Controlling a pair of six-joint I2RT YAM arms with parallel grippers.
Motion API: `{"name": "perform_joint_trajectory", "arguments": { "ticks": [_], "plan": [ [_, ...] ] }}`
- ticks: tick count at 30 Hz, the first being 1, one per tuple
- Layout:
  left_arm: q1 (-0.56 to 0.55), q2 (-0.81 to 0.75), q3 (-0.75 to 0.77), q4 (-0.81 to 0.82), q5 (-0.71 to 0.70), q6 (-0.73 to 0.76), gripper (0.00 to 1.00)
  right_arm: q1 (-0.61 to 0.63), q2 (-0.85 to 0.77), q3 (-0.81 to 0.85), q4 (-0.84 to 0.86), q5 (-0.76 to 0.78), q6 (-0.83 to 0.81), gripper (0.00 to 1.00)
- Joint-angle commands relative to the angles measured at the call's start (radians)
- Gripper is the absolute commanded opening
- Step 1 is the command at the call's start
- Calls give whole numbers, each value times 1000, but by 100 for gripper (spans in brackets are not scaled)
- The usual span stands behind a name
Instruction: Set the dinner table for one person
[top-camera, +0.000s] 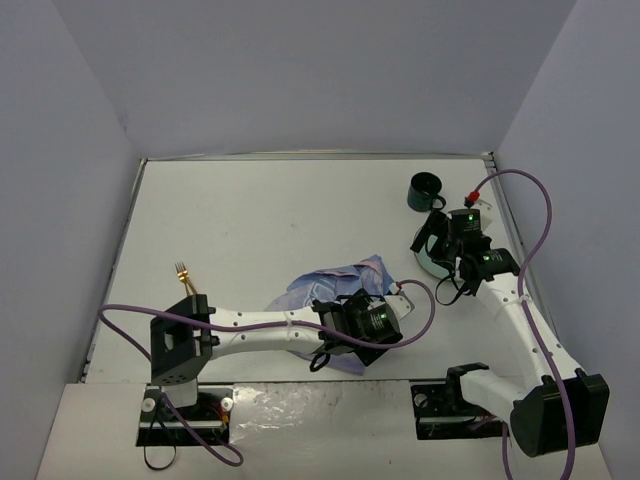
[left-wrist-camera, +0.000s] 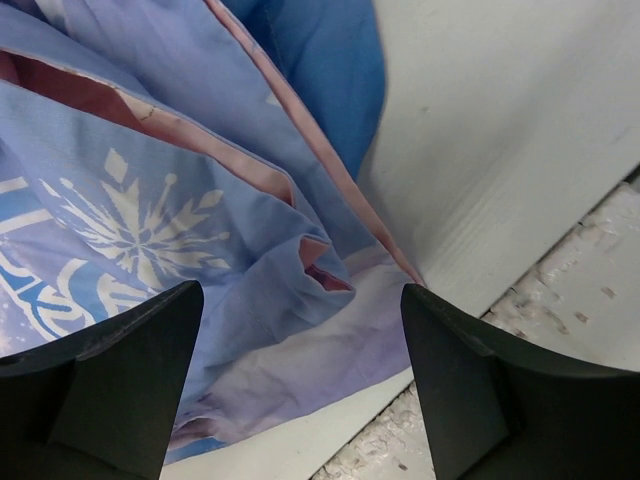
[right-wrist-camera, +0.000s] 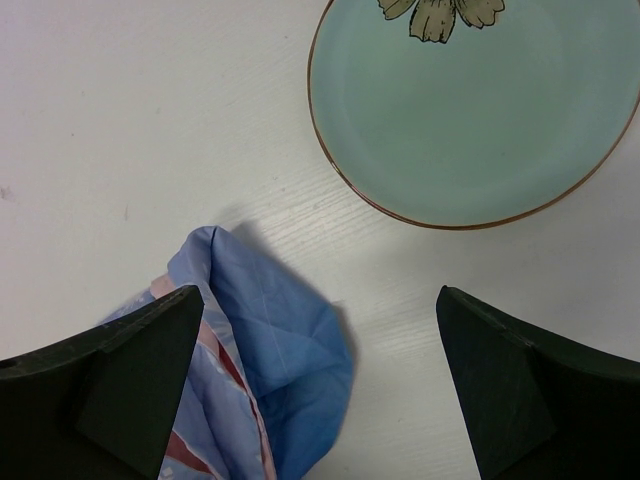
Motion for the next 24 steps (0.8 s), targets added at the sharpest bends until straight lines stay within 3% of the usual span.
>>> {"name": "perform_joint_trajectory", "arguments": {
  "ticks": [1,7,14,20,24],
  "plan": [
    [2,2,63,-16,-76,-6,73,-7,-11,7,18,-31,-21,100],
    [2,45,83,-20,-65,1,68,-7,-23,-10,21,-34,-20,100],
    [2,56,88,-19,-51,2,51,-7,-14,-16,24,-34,-24,100],
    [3,34,93,-39,-86,10,8,-7,-11,-20,27,-49,-36,100],
    [21,2,103,-62,-122,29,0,-7,-6,-39,43,-88,-49,99]
  ]
}}
